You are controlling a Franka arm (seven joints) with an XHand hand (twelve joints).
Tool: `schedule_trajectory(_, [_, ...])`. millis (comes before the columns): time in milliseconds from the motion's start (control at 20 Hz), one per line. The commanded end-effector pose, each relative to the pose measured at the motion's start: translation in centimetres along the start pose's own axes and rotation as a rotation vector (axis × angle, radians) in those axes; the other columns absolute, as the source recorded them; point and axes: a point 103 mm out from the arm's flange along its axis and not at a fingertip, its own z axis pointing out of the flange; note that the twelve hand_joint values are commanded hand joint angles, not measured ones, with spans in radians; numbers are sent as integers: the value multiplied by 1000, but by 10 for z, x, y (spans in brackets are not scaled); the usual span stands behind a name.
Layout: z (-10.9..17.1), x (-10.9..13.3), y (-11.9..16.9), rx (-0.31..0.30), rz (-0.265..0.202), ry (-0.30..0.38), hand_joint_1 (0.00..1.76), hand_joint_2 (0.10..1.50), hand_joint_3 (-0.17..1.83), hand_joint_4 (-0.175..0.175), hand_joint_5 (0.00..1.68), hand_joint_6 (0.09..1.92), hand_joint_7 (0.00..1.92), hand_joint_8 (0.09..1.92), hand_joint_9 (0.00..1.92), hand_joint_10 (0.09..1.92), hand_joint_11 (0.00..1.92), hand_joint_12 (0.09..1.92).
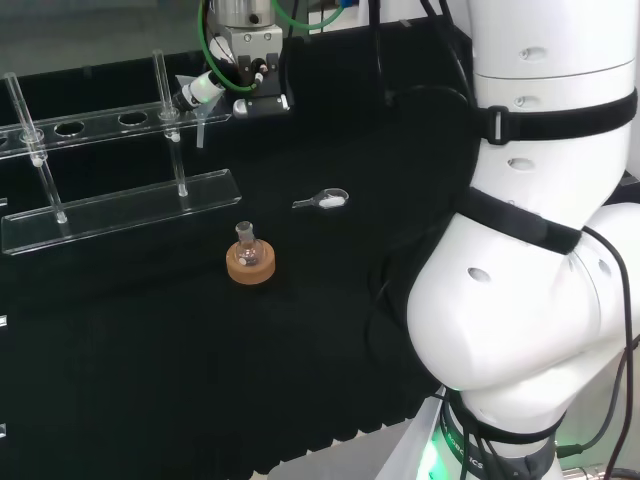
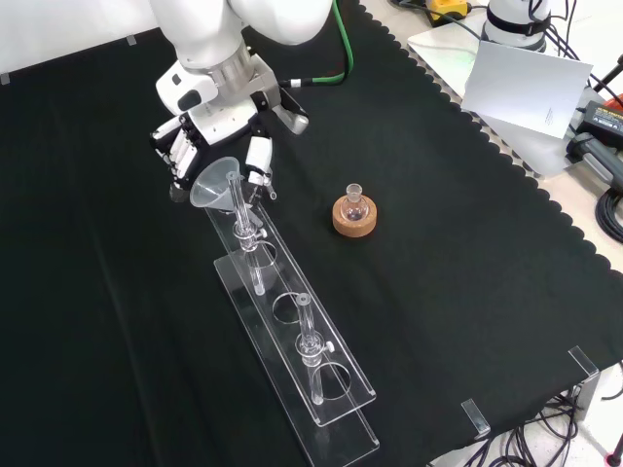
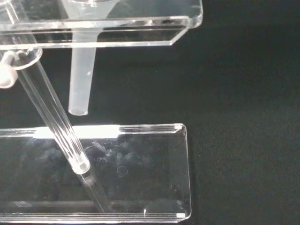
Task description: Pick up the funnel from the transparent funnel stand.
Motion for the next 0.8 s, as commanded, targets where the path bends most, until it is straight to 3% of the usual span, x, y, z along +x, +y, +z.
schedule_trajectory(50, [1, 3, -2, -22, 6, 12, 507, 826, 45, -12, 653, 88, 766, 716, 652, 555, 3, 1571])
schedule_trajectory(250, [2, 4, -3, -32, 7, 18, 522, 830, 47, -9, 661, 94, 772, 720, 660, 549, 11, 1573])
schedule_trajectory(800, [-16, -1, -7, -166, 10, 62, 577, 839, 59, -2, 664, 123, 789, 707, 699, 503, 63, 1547])
